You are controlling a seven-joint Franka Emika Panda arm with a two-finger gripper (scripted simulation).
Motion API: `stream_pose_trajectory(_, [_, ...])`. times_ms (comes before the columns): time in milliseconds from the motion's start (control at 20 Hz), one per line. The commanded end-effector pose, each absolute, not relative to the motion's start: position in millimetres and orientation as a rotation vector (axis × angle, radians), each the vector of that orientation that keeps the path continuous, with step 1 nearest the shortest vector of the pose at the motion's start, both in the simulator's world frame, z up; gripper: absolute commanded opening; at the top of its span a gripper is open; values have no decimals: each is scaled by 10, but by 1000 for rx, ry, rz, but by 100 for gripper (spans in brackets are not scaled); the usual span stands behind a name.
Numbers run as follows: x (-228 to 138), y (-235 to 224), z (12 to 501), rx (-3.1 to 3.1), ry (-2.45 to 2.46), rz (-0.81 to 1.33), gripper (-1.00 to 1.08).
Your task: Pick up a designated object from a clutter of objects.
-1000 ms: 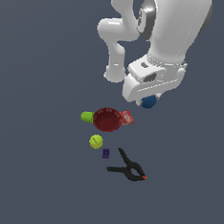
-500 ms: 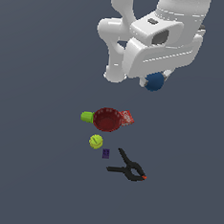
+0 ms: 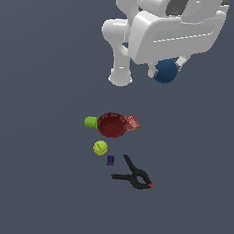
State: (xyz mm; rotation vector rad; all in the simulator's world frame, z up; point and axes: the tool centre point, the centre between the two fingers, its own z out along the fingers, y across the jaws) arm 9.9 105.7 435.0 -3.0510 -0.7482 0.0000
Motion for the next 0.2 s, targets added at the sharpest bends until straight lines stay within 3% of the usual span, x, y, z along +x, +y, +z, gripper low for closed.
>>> stream_pose_trajectory(0, [110,1053,4401,-3051,-748,0,-100])
stream_pose_trajectory(150, [115,1052,4416,-3051,-748,0,-100])
